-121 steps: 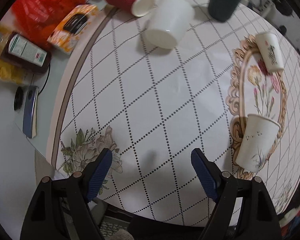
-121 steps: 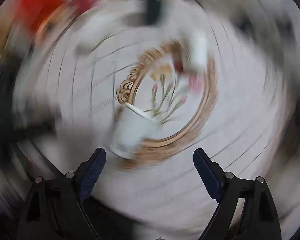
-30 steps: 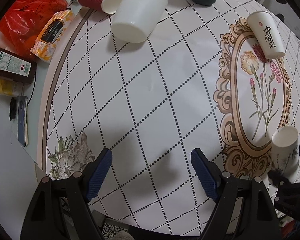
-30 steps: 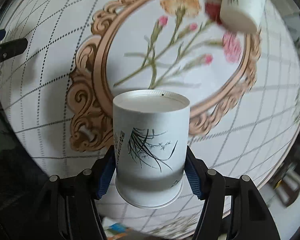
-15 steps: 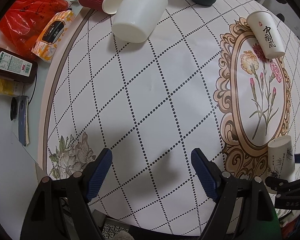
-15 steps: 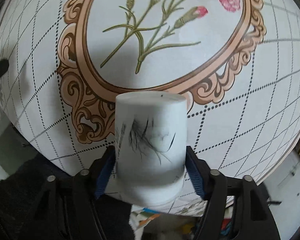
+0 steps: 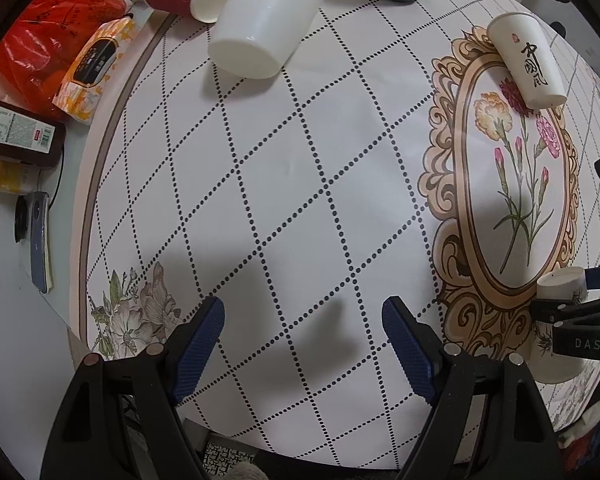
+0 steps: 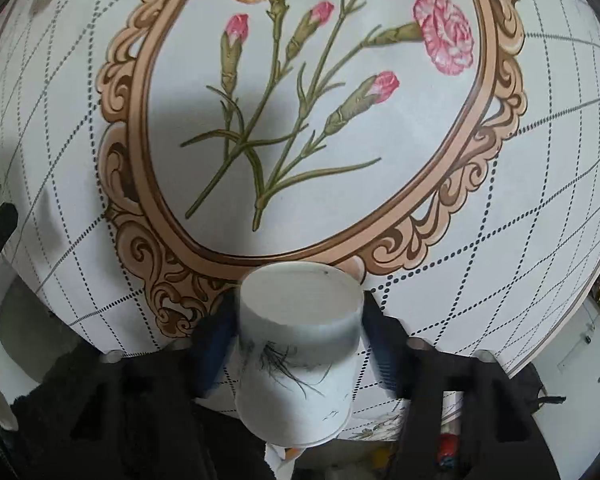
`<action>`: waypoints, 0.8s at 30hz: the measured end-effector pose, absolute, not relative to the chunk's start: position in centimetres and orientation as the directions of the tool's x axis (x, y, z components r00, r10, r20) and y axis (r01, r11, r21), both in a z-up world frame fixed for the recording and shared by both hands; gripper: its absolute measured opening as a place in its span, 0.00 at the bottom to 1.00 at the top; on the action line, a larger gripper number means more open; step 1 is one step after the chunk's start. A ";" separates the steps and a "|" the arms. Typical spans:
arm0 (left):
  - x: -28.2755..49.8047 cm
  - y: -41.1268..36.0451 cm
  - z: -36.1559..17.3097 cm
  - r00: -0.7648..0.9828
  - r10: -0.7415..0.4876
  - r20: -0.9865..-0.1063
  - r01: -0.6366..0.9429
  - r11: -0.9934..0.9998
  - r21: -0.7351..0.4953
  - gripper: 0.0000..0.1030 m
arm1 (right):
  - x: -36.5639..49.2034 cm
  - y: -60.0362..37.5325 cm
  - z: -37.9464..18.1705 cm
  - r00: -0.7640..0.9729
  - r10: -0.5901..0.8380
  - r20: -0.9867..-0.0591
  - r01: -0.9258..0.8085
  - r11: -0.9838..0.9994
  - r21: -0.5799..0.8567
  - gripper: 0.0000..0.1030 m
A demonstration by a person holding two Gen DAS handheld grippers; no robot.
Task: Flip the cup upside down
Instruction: 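Lower the inverted cup with the right gripper onto the oval motif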
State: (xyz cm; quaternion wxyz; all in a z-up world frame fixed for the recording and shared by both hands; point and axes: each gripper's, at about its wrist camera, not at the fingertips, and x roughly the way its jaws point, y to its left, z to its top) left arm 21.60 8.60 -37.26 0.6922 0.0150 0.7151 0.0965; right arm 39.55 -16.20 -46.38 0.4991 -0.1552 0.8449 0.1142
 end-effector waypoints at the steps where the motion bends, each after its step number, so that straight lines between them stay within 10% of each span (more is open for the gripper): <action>1: 21.7 8.5 -37.3 -0.045 0.149 -0.988 -0.109 0.982 0.153 0.78 | 39.3 -14.9 -46.1 -0.447 -0.140 -0.884 -0.373 0.927 0.042 0.58; 12: 23.7 9.0 -37.7 -0.064 0.097 -0.993 -0.113 0.988 0.104 0.78 | 40.5 -18.5 -36.7 -0.030 0.031 -0.999 -0.226 0.973 0.037 0.58; 24: 25.9 8.5 -39.0 -0.079 0.108 -0.991 -0.067 0.991 0.113 0.78 | 38.7 -18.2 -36.8 0.467 0.062 -0.882 -0.079 0.996 0.028 0.58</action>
